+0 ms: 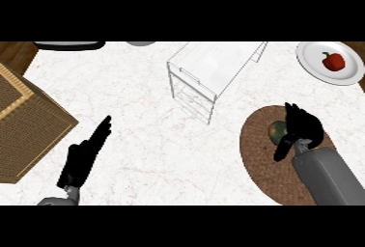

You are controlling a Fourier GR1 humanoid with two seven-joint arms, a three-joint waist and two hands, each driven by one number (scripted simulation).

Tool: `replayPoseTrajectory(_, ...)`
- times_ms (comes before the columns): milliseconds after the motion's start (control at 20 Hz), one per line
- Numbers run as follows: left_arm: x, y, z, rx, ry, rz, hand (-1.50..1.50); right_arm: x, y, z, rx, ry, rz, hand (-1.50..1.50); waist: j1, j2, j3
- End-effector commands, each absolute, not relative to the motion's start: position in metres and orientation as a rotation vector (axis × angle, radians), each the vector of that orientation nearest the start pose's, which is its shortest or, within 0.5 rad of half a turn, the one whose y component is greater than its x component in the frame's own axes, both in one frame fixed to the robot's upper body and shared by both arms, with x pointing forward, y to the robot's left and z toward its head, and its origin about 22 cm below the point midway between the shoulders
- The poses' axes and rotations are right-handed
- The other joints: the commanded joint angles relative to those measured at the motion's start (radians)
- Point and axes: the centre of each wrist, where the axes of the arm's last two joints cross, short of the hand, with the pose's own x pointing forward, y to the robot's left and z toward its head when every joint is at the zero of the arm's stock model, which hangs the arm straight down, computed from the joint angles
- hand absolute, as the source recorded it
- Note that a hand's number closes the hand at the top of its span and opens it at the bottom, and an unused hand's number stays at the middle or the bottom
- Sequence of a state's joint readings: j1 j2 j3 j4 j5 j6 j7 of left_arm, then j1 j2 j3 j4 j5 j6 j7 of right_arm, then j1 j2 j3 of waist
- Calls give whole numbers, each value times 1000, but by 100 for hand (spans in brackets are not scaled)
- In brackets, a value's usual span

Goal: Pick the squash from the placemat and place it in the tiered shelf

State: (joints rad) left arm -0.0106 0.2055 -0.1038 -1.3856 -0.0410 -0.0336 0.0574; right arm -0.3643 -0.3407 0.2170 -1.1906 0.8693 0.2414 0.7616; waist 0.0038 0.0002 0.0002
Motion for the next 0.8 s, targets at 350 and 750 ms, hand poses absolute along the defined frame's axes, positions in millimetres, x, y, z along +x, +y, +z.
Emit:
replayPoseTrajectory(350,259,260,-13,120,-1318,-294,0,326,-270,0,-962,-664,1034,150,-4,0,0)
replayPoseTrajectory(750,223,259,-40,134,-1320,-295,0,327,-258,9,-1104,-724,1006,150,-2,-2,0)
